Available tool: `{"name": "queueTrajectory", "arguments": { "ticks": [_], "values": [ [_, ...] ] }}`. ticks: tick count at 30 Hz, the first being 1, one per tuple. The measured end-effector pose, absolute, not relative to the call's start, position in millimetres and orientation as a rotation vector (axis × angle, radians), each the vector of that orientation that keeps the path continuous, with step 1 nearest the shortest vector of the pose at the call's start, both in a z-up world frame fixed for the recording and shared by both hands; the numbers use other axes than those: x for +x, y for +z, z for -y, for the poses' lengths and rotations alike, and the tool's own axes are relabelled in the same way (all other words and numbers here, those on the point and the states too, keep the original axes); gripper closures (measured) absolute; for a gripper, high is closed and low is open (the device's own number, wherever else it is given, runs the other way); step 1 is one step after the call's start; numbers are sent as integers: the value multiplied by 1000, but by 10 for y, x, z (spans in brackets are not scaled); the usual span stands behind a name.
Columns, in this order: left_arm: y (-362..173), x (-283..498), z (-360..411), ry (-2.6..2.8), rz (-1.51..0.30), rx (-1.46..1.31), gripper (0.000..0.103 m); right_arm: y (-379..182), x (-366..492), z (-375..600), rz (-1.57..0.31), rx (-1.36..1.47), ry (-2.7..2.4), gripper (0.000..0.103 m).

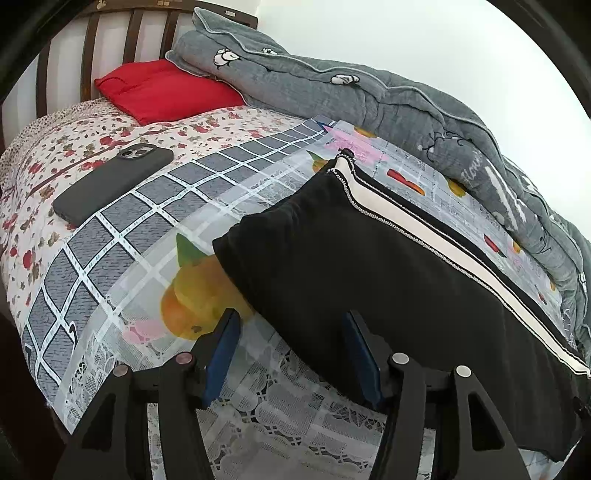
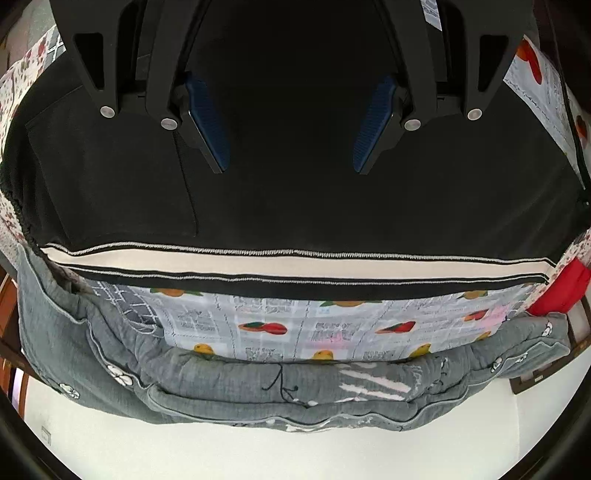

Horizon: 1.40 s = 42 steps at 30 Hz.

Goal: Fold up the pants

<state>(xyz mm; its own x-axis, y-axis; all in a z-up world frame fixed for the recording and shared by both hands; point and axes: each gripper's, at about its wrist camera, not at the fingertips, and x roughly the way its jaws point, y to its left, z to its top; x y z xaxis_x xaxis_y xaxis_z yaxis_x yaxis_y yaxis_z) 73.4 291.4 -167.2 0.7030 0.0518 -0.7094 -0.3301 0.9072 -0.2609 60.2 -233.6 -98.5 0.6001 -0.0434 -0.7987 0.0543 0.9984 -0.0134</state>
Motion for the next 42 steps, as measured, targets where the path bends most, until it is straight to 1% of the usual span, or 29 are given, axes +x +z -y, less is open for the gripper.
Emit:
{"name": "queueTrajectory", "arguments": {
  "ticks": [5, 11, 14, 15, 16, 23, 24, 25, 26, 27, 28, 30, 33, 37, 42],
  "values": [
    [-1703, 563, -3003, 82, -705, -508, 49, -997, 597, 2340, -931, 12, -62, 34],
    [-1701, 684, -3005, 92, -713, -484, 52, -1008, 608, 2324, -929, 23, -66, 34],
    [-1709, 808, -3085, 122, -729, -519, 58, -1006, 589, 2298, -924, 16, -57, 35],
    [-1711, 858, -3121, 135, -738, -535, 64, -1004, 582, 2296, -923, 14, -56, 35],
    [-1712, 899, -3146, 145, -744, -548, 67, -1003, 575, 2297, -922, 14, -55, 35],
    [-1705, 1157, -3277, 194, -764, -624, 69, -993, 498, 2313, -933, 31, -65, 34],
    [-1700, 1179, -3280, 212, -770, -622, 72, -991, 487, 2320, -936, 35, -68, 34],
    [-1693, 1194, -3279, 230, -776, -614, 77, -987, 473, 2327, -938, 38, -72, 34],
    [-1672, 1201, -3261, 249, -780, -601, 79, -978, 453, 2339, -939, 42, -77, 34],
    [-1644, 1196, -3242, 255, -775, -594, 84, -964, 425, 2356, -938, 47, -82, 34],
    [-1602, 1185, -3204, 259, -767, -582, 88, -954, 407, 2371, -938, 51, -84, 34],
    [-1462, 1160, -3064, 276, -746, -505, 90, -931, 353, 2422, -936, 64, -83, 34],
    [-1215, 1121, -2807, 292, -710, -398, 91, -904, 276, 2511, -928, 73, -89, 35],
    [-871, 1090, -2429, 258, -664, -323, 93, -834, 153, 2695, -912, 110, -90, 34],
    [-575, 1037, -1850, 193, -630, -249, 93, -721, -80, 3022, -872, 133, -112, 34]
  ]
}}
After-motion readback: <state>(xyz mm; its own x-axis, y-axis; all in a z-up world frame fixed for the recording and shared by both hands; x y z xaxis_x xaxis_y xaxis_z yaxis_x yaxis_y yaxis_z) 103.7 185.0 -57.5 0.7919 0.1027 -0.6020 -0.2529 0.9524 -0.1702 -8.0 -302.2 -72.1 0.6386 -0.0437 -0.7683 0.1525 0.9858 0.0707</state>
